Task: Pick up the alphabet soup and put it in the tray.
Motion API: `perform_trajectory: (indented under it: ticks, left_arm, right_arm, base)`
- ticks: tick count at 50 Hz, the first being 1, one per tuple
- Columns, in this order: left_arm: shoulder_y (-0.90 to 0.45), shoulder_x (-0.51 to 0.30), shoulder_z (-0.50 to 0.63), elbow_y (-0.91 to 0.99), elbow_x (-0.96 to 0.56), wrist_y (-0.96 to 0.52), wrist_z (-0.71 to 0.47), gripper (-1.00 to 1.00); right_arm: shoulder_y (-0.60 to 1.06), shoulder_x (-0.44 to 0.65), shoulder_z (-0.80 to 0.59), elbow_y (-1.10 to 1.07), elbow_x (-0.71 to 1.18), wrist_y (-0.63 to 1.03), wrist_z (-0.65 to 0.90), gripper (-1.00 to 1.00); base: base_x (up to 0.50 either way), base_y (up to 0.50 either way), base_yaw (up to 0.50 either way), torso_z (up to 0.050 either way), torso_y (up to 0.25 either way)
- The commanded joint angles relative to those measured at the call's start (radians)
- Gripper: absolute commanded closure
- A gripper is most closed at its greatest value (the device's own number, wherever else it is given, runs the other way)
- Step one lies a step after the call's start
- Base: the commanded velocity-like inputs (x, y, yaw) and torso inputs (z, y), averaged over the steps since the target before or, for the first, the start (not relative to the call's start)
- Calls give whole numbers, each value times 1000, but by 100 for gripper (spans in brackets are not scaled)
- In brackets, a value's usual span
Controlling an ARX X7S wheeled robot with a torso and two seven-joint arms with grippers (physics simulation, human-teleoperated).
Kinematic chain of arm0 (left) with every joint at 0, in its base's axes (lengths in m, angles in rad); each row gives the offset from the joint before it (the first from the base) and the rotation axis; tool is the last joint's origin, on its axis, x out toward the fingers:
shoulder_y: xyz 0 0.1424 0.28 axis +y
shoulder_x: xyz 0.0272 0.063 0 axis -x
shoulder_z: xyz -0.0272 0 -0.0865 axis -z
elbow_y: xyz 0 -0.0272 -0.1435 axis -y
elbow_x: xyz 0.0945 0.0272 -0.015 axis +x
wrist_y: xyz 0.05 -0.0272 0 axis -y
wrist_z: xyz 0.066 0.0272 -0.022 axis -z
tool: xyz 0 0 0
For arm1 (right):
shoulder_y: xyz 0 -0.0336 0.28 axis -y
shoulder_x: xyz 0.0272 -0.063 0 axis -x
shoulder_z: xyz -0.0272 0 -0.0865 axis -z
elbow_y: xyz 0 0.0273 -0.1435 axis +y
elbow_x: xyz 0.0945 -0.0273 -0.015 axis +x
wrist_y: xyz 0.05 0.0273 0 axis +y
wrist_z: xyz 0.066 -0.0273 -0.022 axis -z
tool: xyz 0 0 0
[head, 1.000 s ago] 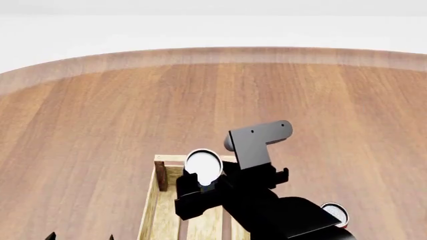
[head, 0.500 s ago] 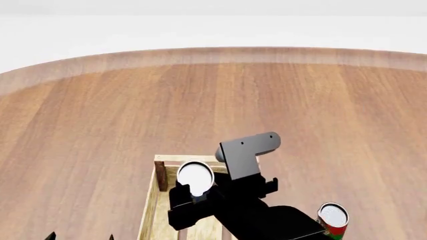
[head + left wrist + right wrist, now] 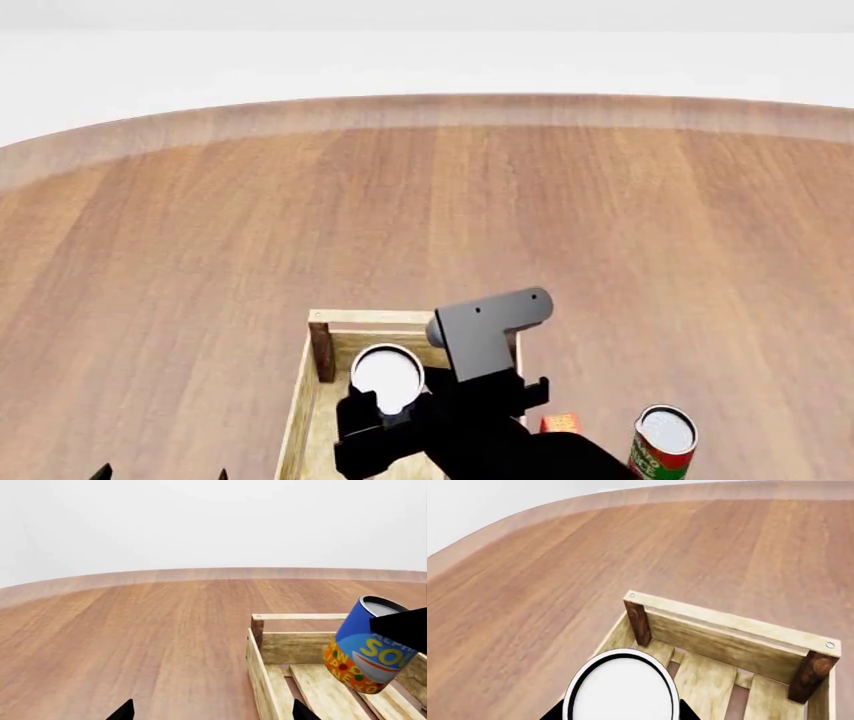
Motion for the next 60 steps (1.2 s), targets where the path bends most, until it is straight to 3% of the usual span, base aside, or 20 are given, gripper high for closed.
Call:
perform_trajectory:
  ticks: [1, 60]
  left_arm:
    - [3, -3, 3, 6, -1, 0, -4, -100]
    - [-2, -13, 16, 5, -10, 6, -15, -100]
  right_arm:
    - [1, -10, -8, 42, -15, -44, -29, 100]
    - [-38, -38, -54, 170, -26, -156, -59, 100]
  base:
    - [0, 0, 0, 0, 10]
    - [0, 0, 0, 0, 1]
